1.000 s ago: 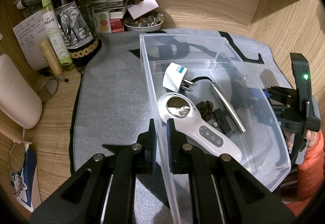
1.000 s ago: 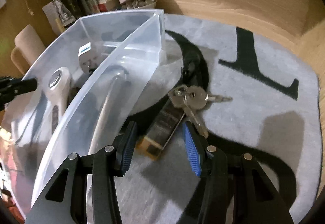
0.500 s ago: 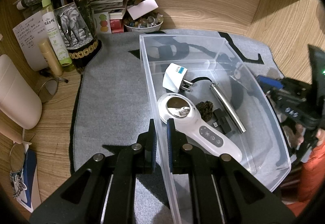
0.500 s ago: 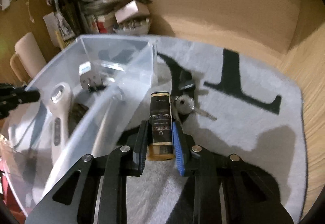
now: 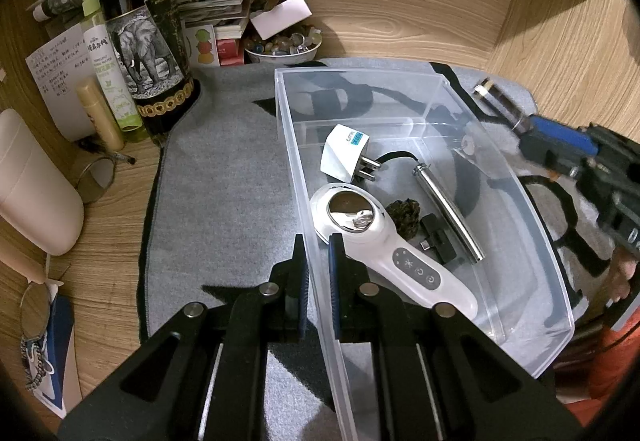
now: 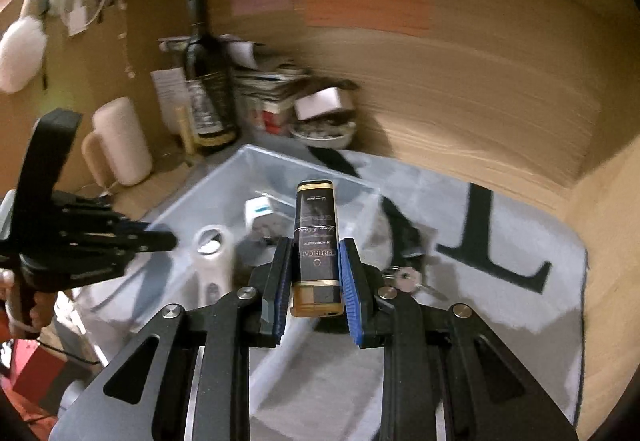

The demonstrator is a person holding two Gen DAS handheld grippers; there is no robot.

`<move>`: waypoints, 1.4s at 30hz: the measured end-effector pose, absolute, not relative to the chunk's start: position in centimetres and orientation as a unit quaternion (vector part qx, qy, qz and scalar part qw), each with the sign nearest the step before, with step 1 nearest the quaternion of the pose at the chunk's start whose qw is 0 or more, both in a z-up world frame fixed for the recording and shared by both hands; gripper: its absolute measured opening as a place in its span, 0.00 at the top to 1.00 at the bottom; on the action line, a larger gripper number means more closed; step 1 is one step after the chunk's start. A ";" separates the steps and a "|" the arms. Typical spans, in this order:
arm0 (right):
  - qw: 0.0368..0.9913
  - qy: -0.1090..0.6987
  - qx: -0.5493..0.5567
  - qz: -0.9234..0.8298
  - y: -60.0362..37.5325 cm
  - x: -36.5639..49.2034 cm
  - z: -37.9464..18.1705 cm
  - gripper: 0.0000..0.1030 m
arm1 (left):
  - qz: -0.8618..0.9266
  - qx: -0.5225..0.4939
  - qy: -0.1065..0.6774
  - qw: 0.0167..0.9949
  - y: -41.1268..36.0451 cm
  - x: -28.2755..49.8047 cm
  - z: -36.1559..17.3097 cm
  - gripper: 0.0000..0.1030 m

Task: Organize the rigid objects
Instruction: 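Carry the black-and-gold case into the box and open the right tool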

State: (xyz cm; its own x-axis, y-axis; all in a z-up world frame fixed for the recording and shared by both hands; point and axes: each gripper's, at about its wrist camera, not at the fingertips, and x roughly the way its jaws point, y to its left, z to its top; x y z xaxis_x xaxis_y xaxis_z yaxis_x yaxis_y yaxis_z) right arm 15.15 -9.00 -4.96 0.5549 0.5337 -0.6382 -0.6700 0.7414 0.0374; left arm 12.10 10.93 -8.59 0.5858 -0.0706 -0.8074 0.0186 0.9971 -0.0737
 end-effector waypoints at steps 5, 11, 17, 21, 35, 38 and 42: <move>0.863 0.338 -0.128 0.353 -7.1 15.0 -6.4 0.79 | -0.025 -0.028 0.454 0.890 10.8 12.1 -8.6 0.92; 0.851 0.361 -0.143 0.354 -6.0 15.4 -8.0 0.79 | -0.025 -0.028 0.454 0.890 10.8 12.1 -8.6 0.92; 0.845 0.370 -0.156 0.354 -5.3 15.5 -8.8 0.79 | -0.025 -0.028 0.454 0.890 10.8 12.1 -8.6 0.92; 0.839 0.377 -0.162 0.357 -4.9 15.4 -8.8 0.79 | -0.025 -0.028 0.454 0.890 10.8 12.1 -8.6 0.92; 0.858 0.363 -0.128 0.341 -8.1 16.2 -6.5 0.67 | -0.025 -0.028 0.454 0.890 10.7 12.1 -8.6 0.92; 0.872 0.357 -0.118 0.313 -10.1 17.2 -6.0 0.59 | -0.025 -0.028 0.454 0.890 10.7 12.1 -8.6 0.92; 0.879 0.371 -0.114 0.278 -12.4 18.7 -6.7 0.54 | -0.025 -0.028 0.454 0.890 10.7 12.1 -8.6 0.92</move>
